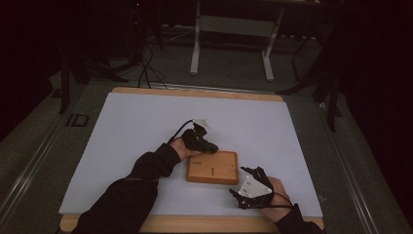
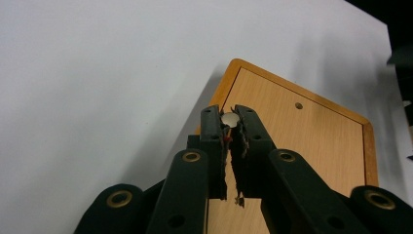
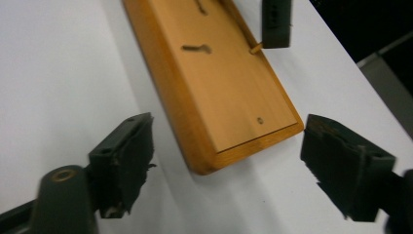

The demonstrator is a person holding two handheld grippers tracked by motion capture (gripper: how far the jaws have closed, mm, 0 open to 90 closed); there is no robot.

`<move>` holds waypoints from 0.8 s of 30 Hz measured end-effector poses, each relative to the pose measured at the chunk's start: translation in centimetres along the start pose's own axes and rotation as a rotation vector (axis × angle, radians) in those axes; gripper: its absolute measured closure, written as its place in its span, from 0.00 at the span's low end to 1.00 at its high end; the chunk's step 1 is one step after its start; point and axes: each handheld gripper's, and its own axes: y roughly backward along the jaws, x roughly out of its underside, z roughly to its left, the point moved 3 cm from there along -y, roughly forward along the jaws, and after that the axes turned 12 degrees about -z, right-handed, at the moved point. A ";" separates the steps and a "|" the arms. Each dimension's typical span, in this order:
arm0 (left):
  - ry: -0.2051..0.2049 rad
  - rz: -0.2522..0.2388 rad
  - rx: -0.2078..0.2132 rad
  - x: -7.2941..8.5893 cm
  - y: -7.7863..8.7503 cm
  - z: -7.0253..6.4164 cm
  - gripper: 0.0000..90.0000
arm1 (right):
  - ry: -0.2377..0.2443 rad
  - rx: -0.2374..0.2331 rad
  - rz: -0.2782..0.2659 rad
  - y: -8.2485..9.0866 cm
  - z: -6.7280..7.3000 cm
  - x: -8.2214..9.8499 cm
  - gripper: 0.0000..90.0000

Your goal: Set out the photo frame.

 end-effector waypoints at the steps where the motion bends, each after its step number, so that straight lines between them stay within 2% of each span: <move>1: 0.002 0.000 0.003 0.0 0.0 0.1 0.94 | 0.021 0.008 0.012 -0.1 0.2 0.0 0.24; 5: 0.012 0.005 0.009 -0.1 0.0 0.2 0.94 | 0.116 0.021 0.045 -0.4 0.9 0.1 0.30; 10: 0.024 0.008 0.013 -0.1 0.0 0.3 0.94 | 0.291 0.053 0.079 -0.9 1.9 0.5 0.41; 11: 0.024 0.008 0.013 -0.1 0.0 0.3 0.94 | 0.291 0.053 0.079 -0.9 1.9 0.5 0.41; 13: 0.034 0.009 0.015 -0.2 -0.1 0.4 0.94 | 0.364 0.065 0.088 -1.2 2.3 0.7 0.45; 14: 0.041 0.010 0.012 -0.2 -0.1 0.4 0.94 | 0.418 0.078 0.107 -1.4 2.5 0.9 0.47; 15: 0.044 0.013 0.014 -0.2 -0.1 0.5 0.94 | 0.418 0.078 0.107 -1.4 2.5 0.9 0.47; 17: 0.059 0.010 0.015 -0.2 -0.1 0.5 0.94 | 0.473 0.102 0.114 -1.7 2.7 1.1 0.50; 24: 0.092 0.012 0.025 -0.3 -0.1 0.9 0.94 | 0.604 0.135 0.142 -2.4 3.3 1.4 0.56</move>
